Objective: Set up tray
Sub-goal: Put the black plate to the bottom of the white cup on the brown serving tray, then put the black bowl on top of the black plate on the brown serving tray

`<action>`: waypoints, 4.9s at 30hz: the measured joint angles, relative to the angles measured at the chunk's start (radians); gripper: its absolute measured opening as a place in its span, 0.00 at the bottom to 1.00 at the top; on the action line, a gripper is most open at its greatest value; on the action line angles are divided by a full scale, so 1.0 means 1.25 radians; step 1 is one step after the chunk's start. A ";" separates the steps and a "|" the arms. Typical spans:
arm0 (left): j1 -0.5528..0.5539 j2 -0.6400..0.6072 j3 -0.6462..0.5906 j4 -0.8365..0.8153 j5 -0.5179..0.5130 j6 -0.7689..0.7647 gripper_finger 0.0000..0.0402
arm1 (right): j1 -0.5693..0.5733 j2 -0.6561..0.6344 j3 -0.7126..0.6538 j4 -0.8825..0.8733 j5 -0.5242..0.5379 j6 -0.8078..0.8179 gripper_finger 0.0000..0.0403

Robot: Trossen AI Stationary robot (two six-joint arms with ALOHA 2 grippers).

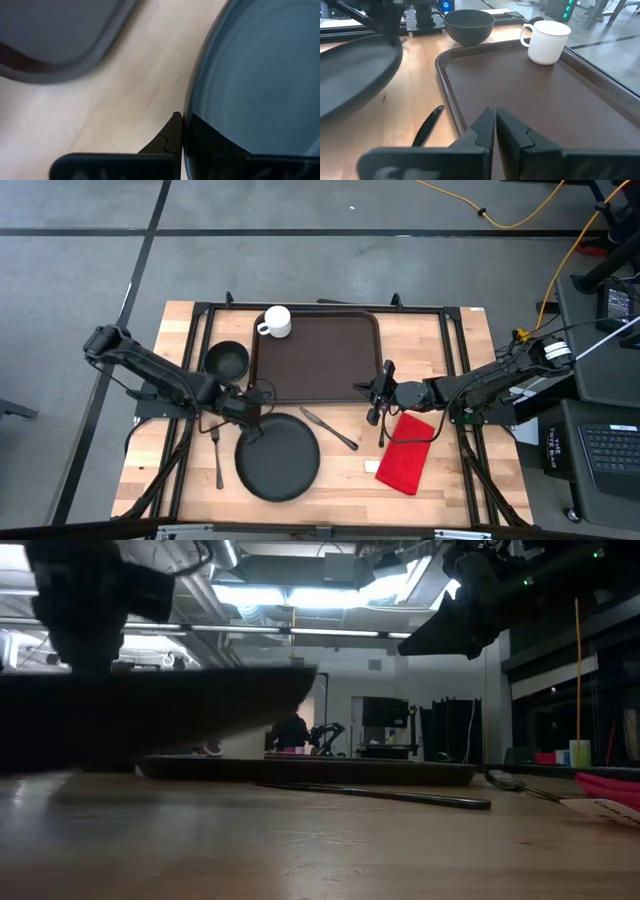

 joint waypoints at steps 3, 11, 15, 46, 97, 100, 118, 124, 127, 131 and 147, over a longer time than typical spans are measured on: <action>0.000 -0.035 0.000 0.000 -0.048 -0.003 0.01 | 0.000 0.000 0.000 0.000 0.000 0.000 0.06; 0.027 -0.105 0.000 -0.017 -0.160 -0.071 0.01 | 0.000 0.000 0.000 0.000 0.000 0.001 0.06; 0.084 -0.122 0.000 -0.038 -0.165 -0.056 0.01 | 0.000 0.000 0.000 0.001 0.000 0.006 0.06; 0.581 -0.035 0.001 0.048 0.015 0.319 0.01 | 0.000 0.000 0.000 0.001 0.000 0.021 0.06; 0.794 0.088 0.001 0.116 0.038 0.497 0.01 | -0.001 0.000 0.000 0.000 0.000 0.017 0.06; 0.794 0.087 0.001 0.119 0.037 0.522 0.01 | -0.001 0.000 0.000 -0.003 0.000 0.018 0.06; 0.793 0.087 0.001 0.132 -0.036 0.567 0.13 | -0.001 0.000 0.000 -0.013 0.001 0.021 0.06; 0.793 0.087 0.001 0.148 -0.030 0.567 0.19 | -0.001 0.000 0.000 -0.013 0.001 0.021 0.06; 0.793 0.087 0.001 0.148 -0.030 0.567 0.20 | -0.001 0.000 0.000 -0.013 0.001 0.021 0.06; 0.793 0.087 0.001 0.149 -0.030 0.568 0.20 | -0.001 0.000 0.000 -0.014 0.001 0.021 0.06; 0.713 0.086 0.162 -0.035 0.013 0.644 0.12 | -0.001 0.000 0.000 -0.027 0.002 0.011 0.06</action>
